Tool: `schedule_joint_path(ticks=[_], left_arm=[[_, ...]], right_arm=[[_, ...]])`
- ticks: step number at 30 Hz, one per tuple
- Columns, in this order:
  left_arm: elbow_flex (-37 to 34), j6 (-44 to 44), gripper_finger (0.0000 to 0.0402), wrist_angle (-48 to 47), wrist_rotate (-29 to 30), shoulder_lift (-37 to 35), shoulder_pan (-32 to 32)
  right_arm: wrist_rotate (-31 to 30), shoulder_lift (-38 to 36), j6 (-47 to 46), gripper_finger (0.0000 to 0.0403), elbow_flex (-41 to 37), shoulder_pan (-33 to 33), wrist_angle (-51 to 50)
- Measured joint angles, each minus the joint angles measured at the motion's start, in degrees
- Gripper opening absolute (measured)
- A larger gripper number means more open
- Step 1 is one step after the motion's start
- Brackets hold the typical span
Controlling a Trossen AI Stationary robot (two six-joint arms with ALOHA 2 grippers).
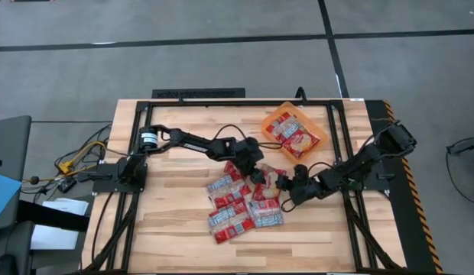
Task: Sort popcorn bags into baskets
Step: Put the popcorn bag into the orange transparent bin
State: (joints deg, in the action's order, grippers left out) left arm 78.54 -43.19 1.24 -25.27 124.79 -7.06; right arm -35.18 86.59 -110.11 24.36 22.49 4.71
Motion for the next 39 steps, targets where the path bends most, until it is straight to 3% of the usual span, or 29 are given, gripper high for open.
schedule_joint_path(ticks=[6,17,26,30,39], left_arm=[[-0.2,-0.3,0.0256,-6.9,1.5,-1.3,-1.5],[-0.2,-4.5,0.0255,-1.1,1.5,-0.3,-0.4],[-0.2,-6.0,0.0244,2.8,1.1,0.7,-0.4],[-0.2,-6.1,0.0194,2.2,1.6,0.7,-0.5],[-0.2,-3.5,0.0013,2.1,5.5,0.7,-0.3]], right_arm=[[0.4,0.0,2.2,0.0165,0.0,-0.2,1.2],[0.9,0.0,2.8,0.0167,0.0,-1.3,1.8],[3.5,0.1,10.2,0.0163,0.0,-5.5,5.2],[3.9,0.0,11.7,0.0159,0.0,-5.9,5.4],[4.5,0.0,11.9,0.0164,0.0,-5.7,5.7]])
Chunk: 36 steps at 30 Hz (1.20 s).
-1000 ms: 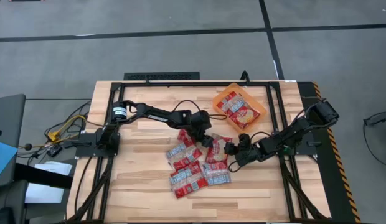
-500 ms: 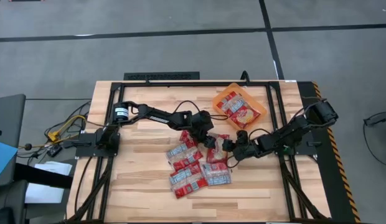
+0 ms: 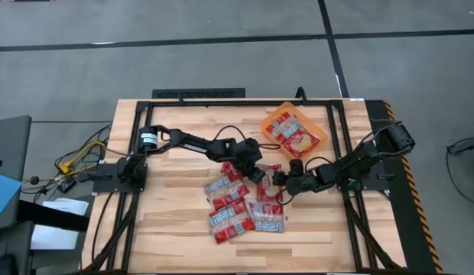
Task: Sort popcorn bags into baskets
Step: Put the popcorn bag into the orange transparent bin
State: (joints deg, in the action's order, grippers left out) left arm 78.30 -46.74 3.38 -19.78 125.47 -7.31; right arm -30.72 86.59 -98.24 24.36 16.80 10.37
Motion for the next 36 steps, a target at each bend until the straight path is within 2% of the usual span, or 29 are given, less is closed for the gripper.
schedule_joint_path(ticks=[3,9,17,28,36], left_arm=[[0.0,0.3,0.0009,0.3,1.1,0.0,-0.1],[-0.3,0.9,0.0002,-0.2,-0.9,-1.7,-1.0],[-0.3,2.3,0.0001,-2.7,-0.5,-5.7,-1.7],[-0.2,3.6,0.0002,-3.4,-0.5,-9.4,-3.7],[-0.1,3.7,0.0001,-3.7,-0.7,-11.6,-6.3]], right_arm=[[0.3,0.0,1.1,0.0162,0.0,0.0,0.1],[0.8,-1.6,1.4,0.0152,0.0,1.2,-0.3],[0.6,-7.1,2.6,0.0143,0.1,2.8,-3.9],[-0.5,-18.1,5.8,0.0138,0.1,3.4,-14.8],[-0.7,-28.1,5.7,0.0138,0.1,7.5,-23.4]])
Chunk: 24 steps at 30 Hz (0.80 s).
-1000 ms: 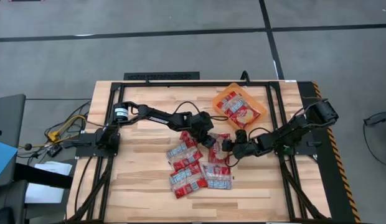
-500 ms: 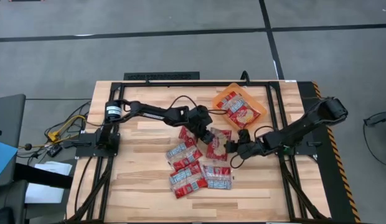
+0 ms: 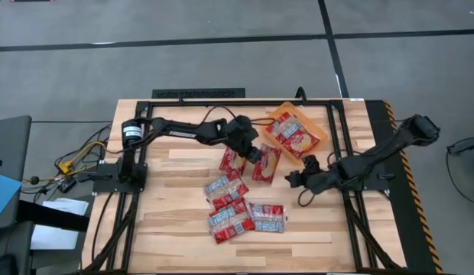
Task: Sort popcorn bags into baskets
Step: Put the popcorn bag into the orange transparent bin
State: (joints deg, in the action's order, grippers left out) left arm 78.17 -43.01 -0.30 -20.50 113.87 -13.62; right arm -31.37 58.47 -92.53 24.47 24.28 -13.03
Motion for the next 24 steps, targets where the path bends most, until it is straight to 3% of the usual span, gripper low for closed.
schedule_joint_path(ticks=[11,24], left_arm=[[4.3,0.5,0.0000,-0.8,-1.7,-1.6,-1.0],[14.0,6.6,0.0000,-12.2,-2.5,-1.7,-0.7]], right_arm=[[-0.1,-5.4,-3.6,0.0128,0.0,4.4,-8.4],[-0.2,-4.8,-4.7,0.0127,0.0,6.5,-10.8]])
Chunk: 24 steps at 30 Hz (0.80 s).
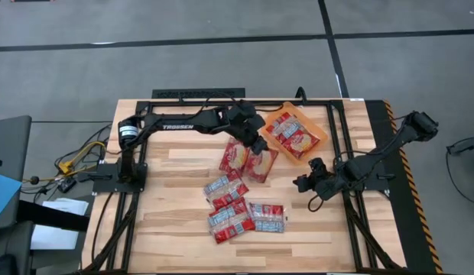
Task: Sort popcorn bags into baskets
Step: Put the popcorn bag into the orange transparent bin
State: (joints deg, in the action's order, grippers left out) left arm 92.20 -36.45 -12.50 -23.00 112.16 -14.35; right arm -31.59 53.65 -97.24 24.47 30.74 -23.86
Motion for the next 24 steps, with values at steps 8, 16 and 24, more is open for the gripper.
schedule_joint_path(ticks=[8,16,24], left_arm=[[-0.3,14.3,0.0043,-16.4,6.5,0.0,-0.3],[-4.8,10.0,0.0199,-15.9,7.1,1.5,0.6],[-6.9,6.0,0.0297,-9.0,13.3,3.5,1.4]], right_arm=[[0.0,0.0,0.1,0.0129,0.0,0.0,-0.1],[-1.8,4.8,-1.6,0.0129,0.0,-1.3,1.3],[-1.9,11.4,-3.3,0.0129,0.0,-2.5,6.3]])
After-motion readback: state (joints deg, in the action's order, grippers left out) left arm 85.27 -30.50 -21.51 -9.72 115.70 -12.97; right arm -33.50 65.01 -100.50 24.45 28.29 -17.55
